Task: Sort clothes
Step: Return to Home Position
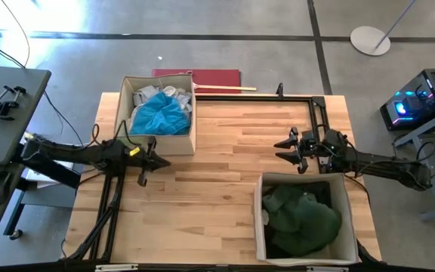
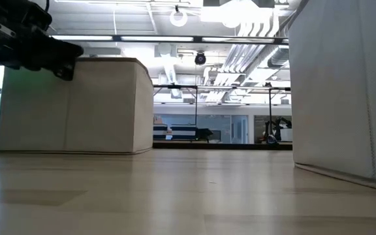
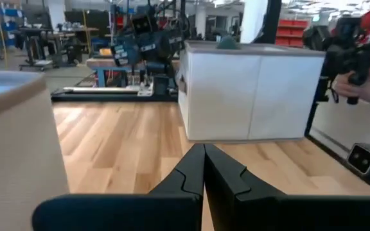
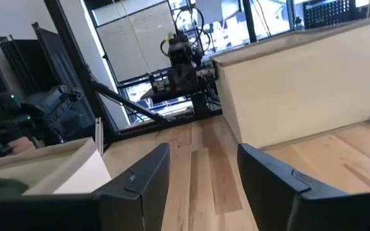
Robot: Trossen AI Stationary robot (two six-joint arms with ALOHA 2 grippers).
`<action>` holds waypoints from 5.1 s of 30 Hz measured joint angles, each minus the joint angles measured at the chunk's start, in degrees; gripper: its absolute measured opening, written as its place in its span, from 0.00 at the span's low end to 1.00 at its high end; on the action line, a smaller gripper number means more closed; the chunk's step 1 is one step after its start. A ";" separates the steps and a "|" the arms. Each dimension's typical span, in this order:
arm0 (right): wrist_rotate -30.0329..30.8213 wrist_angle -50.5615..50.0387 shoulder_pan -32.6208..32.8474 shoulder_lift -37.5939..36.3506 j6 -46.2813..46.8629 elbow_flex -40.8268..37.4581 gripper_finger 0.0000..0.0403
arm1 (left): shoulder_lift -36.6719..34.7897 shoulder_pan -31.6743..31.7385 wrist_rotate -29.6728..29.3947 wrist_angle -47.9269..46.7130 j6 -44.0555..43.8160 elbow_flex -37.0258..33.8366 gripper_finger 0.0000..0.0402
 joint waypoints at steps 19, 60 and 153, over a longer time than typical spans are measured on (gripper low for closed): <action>4.14 -2.91 4.11 -0.01 -6.07 -0.39 0.43 | -15.11 5.98 0.58 -14.69 5.70 0.04 0.00; 17.66 -13.31 14.96 -22.47 -4.77 -0.48 0.43 | -15.13 5.96 0.32 -14.79 5.88 0.04 0.00; 27.00 -23.27 23.23 -21.68 -9.03 -0.50 0.43 | -14.85 5.97 0.31 -14.56 5.89 0.02 0.00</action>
